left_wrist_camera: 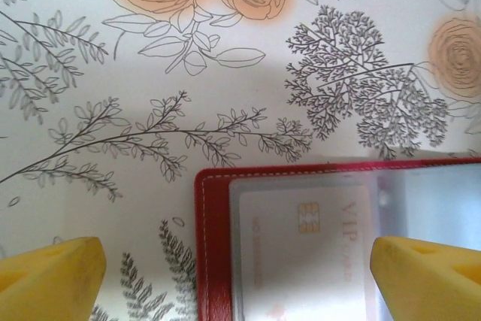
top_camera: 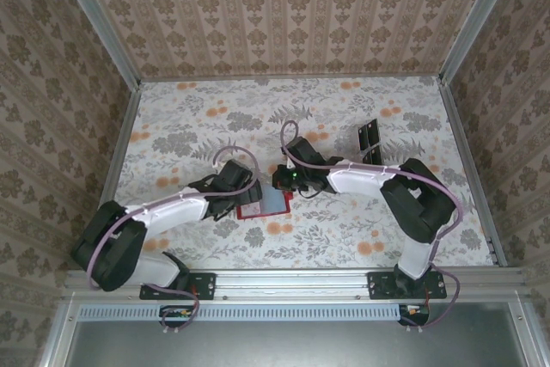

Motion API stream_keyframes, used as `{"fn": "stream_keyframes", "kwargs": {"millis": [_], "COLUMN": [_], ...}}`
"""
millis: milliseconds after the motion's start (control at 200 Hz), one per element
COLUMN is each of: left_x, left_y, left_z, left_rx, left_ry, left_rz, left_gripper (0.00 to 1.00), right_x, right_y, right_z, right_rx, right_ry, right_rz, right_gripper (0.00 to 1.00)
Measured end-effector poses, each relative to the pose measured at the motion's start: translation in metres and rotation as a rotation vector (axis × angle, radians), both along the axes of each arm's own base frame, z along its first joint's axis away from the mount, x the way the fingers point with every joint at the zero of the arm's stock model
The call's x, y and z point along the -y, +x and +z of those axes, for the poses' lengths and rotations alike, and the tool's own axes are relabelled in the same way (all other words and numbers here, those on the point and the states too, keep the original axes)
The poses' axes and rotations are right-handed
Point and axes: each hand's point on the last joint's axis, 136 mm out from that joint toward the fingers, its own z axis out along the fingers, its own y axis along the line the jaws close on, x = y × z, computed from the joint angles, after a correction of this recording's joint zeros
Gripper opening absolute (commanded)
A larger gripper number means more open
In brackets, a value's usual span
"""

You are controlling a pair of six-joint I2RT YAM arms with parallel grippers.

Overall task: Put the credit cards into the card holder
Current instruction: Flip over the card slot on the card holder.

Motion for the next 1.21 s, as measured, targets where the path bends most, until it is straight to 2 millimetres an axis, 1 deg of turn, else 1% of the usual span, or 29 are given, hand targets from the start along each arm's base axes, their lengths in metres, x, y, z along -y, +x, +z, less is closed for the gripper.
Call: {"fn": "stream_keyframes", "kwargs": {"millis": [110,180,320,485,565,815,1045,1205], "left_x": [-0.005,-0.009,-0.014,-0.011,-0.007,0.014,0.026,0.026], "left_y": [-0.007,-0.013,-0.022,-0.029,-0.031,-0.035,-0.038,-0.034], "left_z": [0.007,0.008,0.008,0.005,0.004,0.008,-0.009,-0.015], "left_rx": [0.017,0.021,0.030,0.032,0.036,0.066,0.046,0.060], "left_ry": [-0.015,-0.016,-0.019,-0.025,-0.031,-0.062,-0.037,-0.003], "left_rz": [-0.009,-0.020,-0.055,-0.107,-0.134,-0.209,-0.246,-0.231], "left_gripper": [1.00,1.00,1.00,1.00,1.00,1.00,1.00,1.00], "right_x": [0.000,-0.001,-0.009,-0.029,-0.035,-0.039,-0.040,-0.040], "right_y": [0.000,0.000,0.001,0.001,-0.002,-0.003,-0.002,-0.002], "right_z": [-0.015,-0.024,-0.034,-0.034,-0.035,-0.036,-0.036,-0.036], "right_rx": [-0.024,-0.042,-0.065,-0.064,-0.068,-0.080,-0.080,-0.081], "right_ry": [-0.031,-0.045,-0.047,-0.029,-0.021,-0.007,0.000,0.002], "right_rz": [0.010,0.014,0.030,0.064,0.077,0.072,0.070,0.068], "right_gripper": [0.01,0.00,0.00,0.00,0.00,0.00,0.00,0.00]}}
